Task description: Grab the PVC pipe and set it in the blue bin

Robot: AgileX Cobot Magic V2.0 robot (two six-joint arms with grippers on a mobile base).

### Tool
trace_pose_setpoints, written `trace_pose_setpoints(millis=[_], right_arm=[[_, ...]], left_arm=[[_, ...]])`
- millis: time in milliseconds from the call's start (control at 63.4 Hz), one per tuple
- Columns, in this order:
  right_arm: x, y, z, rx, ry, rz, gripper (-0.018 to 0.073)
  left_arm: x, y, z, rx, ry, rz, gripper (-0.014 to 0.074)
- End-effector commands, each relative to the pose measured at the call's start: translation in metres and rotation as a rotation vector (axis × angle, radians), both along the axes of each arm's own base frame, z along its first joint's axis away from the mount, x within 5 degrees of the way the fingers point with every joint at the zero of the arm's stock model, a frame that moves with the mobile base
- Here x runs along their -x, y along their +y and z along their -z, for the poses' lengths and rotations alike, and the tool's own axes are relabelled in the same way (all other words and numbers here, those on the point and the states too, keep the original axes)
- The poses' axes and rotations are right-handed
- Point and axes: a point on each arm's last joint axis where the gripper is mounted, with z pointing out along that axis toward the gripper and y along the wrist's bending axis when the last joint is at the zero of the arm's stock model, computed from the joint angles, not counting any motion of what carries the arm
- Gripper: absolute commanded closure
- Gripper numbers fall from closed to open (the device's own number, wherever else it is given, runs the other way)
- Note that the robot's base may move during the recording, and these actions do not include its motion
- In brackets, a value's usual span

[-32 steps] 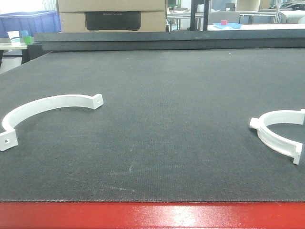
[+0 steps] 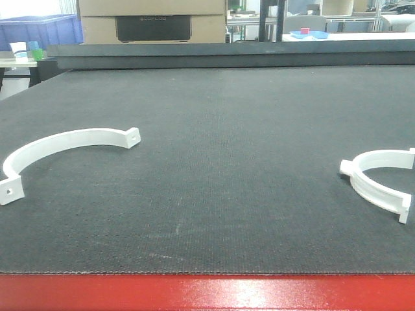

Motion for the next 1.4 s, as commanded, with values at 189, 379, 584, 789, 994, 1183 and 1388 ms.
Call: trace_pose_setpoints(millis=[189, 379, 584, 789, 994, 1183, 1388], right_arm=[[0.000, 0.000, -0.002, 0.006, -0.018, 0.000, 0.0727], [0.000, 0.000, -0.002, 0.007, -0.028, 0.001, 0.0727], [0.004, 0.000, -0.025, 0.014, -0.149, 0.007, 0.0727], [0.026, 0.002, -0.087, 0.020, -0.203, -0.007, 0.0727], [0.046, 0.006, -0.142, 0.021, -0.093, -0.028, 0.0727], [0.024, 0.005, -0.180, 0.011, 0.125, -0.043, 0.0727], [-0.025, 0.004, -0.196, -0.012, 0.529, -0.066, 0.0727]], left_arm=[[0.001, 0.000, -0.003, 0.003, -0.022, -0.004, 0.0707], [0.001, 0.000, -0.003, 0.003, -0.029, -0.004, 0.0707], [0.006, 0.001, -0.029, 0.006, -0.093, -0.004, 0.0707], [0.035, 0.007, -0.100, -0.099, -0.085, -0.057, 0.0707], [0.038, 0.011, -0.163, -0.129, 0.030, -0.098, 0.0707], [-0.011, 0.009, -0.199, -0.139, 0.276, -0.101, 0.0707], [-0.068, 0.006, -0.213, -0.155, 0.567, -0.109, 0.0707]])
